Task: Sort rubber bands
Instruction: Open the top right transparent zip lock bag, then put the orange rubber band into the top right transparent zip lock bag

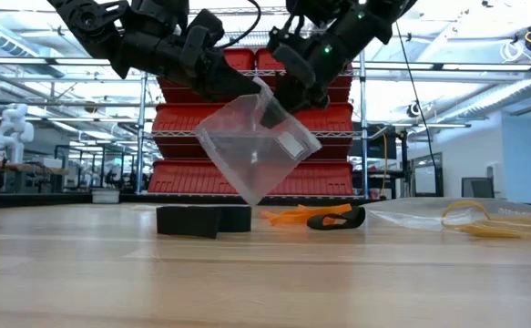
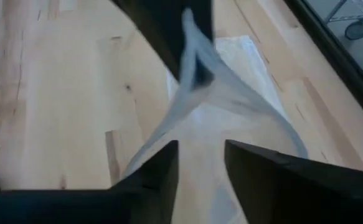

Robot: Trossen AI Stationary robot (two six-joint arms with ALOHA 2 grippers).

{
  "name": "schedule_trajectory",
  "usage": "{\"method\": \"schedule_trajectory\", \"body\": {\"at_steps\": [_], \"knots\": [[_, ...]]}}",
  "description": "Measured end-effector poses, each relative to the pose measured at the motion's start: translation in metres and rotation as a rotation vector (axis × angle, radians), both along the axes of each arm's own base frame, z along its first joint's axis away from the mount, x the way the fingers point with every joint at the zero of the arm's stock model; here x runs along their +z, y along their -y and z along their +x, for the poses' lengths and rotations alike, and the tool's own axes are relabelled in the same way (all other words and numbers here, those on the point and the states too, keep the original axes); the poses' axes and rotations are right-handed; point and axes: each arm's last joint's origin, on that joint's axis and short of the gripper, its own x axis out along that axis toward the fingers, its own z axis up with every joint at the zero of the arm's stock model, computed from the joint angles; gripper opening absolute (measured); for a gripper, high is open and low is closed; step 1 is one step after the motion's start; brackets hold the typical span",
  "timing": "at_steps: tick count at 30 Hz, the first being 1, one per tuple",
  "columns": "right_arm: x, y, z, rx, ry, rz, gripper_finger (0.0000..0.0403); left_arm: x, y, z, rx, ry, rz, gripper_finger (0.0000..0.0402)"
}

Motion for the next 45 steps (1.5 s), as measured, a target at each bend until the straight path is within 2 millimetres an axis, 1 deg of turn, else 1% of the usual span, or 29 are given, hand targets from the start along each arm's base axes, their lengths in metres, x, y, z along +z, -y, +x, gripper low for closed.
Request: {"method": "schedule_trajectory", "body": {"at_steps": [4, 9, 12, 19, 22, 25, 27, 29, 32, 34, 38, 42, 45], "knots": [[0.009, 0.000, 0.001, 0.003, -0.018, 0.000, 0.0168, -0.001, -0.001, 0.000, 0.002, -0.008, -0.001, 0.0000], [0.025, 0.000, 0.002, 0.010, -0.057, -0.004, 0.0191, -0.001, -0.001, 0.000, 0.004, -0.008, 0.000, 0.0000], [0.035, 0.000, 0.001, 0.011, -0.095, -0.001, 0.0196, -0.002, -0.003, -0.001, 0.006, -0.024, 0.014, 0.0000], [0.068, -0.008, -0.001, 0.049, -0.148, -0.019, 0.0199, -0.009, -0.015, -0.007, 0.056, -0.076, 0.007, 0.0000], [0.081, -0.017, -0.003, 0.076, -0.180, -0.016, 0.0199, -0.011, -0.020, -0.009, 0.071, -0.085, 0.004, 0.0000], [0.085, -0.031, -0.009, 0.131, -0.226, 0.071, 0.0199, -0.011, -0.022, -0.010, 0.080, -0.085, 0.003, 0.0000], [0.081, -0.042, -0.013, 0.161, -0.275, 0.145, 0.0199, -0.011, -0.021, -0.010, 0.078, -0.085, 0.003, 0.0000], [0.071, -0.054, -0.016, 0.172, -0.313, 0.189, 0.0199, -0.011, -0.021, -0.010, 0.077, -0.084, 0.003, 0.0000], [0.045, -0.069, -0.020, 0.148, -0.366, 0.221, 0.0199, -0.011, -0.021, -0.010, 0.078, -0.084, 0.002, 0.0000], [0.026, -0.073, -0.020, 0.125, -0.353, 0.236, 0.0199, -0.011, -0.021, -0.010, 0.077, -0.084, 0.003, 0.0000], [-0.010, -0.071, -0.021, 0.082, -0.286, 0.279, 0.0199, -0.011, -0.021, -0.010, 0.077, -0.083, 0.003, 0.0000], [-0.038, -0.065, -0.027, 0.048, -0.268, 0.302, 0.0199, -0.011, -0.021, -0.010, 0.077, -0.083, 0.003, 0.0000], [-0.054, -0.059, -0.032, 0.034, -0.237, 0.308, 0.0199, -0.011, -0.021, -0.010, 0.076, -0.083, 0.003, 0.0000]]}}
